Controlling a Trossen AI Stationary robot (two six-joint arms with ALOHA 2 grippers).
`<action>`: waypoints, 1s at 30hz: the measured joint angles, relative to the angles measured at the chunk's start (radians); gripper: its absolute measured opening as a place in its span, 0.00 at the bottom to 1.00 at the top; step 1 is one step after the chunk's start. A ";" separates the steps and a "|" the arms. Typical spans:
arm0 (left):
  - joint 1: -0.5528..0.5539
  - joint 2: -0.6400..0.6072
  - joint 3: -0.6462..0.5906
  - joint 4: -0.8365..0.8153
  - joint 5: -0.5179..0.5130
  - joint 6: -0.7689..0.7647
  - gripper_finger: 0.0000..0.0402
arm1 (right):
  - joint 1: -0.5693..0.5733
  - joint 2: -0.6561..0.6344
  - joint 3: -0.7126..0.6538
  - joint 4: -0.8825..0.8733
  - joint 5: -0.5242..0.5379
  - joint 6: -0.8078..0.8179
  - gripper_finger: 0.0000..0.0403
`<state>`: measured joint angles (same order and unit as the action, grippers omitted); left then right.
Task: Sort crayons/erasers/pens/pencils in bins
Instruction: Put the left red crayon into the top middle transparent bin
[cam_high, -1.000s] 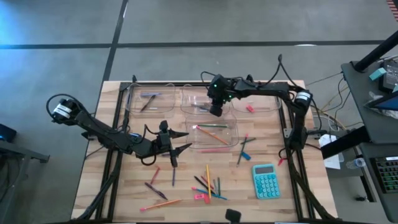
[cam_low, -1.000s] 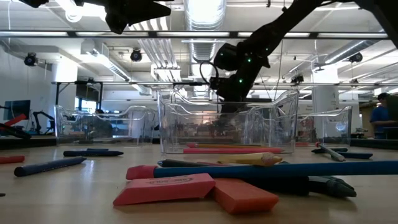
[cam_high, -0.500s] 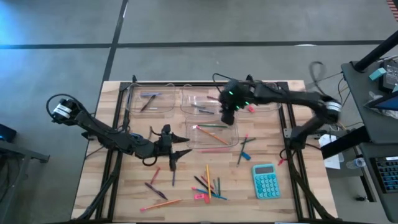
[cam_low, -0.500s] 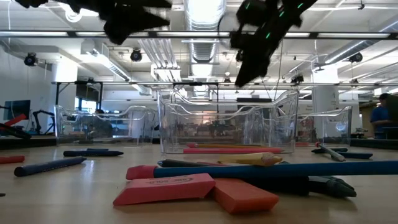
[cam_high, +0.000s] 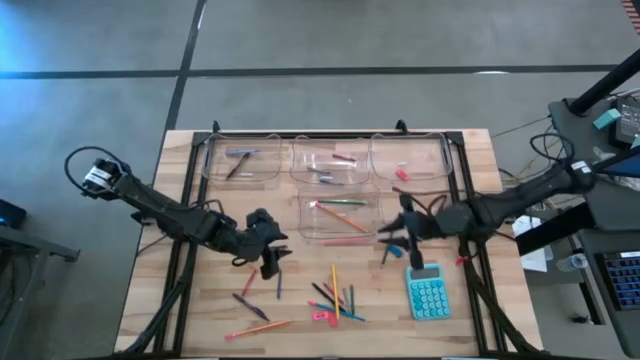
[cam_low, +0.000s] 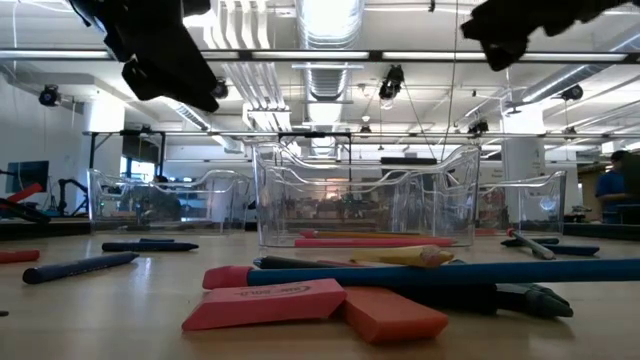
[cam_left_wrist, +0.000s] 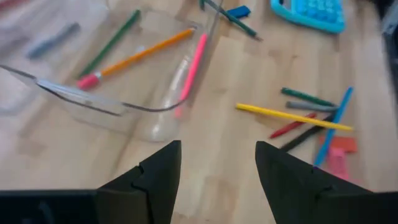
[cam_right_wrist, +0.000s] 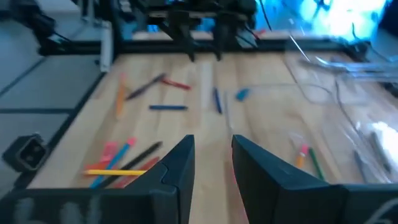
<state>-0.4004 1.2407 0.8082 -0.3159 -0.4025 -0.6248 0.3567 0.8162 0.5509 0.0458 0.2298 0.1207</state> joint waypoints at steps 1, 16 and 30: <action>0.000 0.000 0.001 0.002 0.019 -0.019 0.48 | 0.029 -0.015 -0.027 0.030 0.017 -0.005 0.25; -0.013 0.026 -0.002 -0.392 0.356 -0.562 0.48 | 0.111 -0.034 -0.100 0.100 0.060 -0.018 0.23; -0.115 0.184 0.053 -0.432 0.446 -0.677 0.48 | 0.110 0.007 -0.095 0.101 0.060 -0.045 0.22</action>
<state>-0.5158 1.4248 0.8613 -0.7484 0.0435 -1.3020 0.4671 0.8230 0.4557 0.1471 0.2893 0.0753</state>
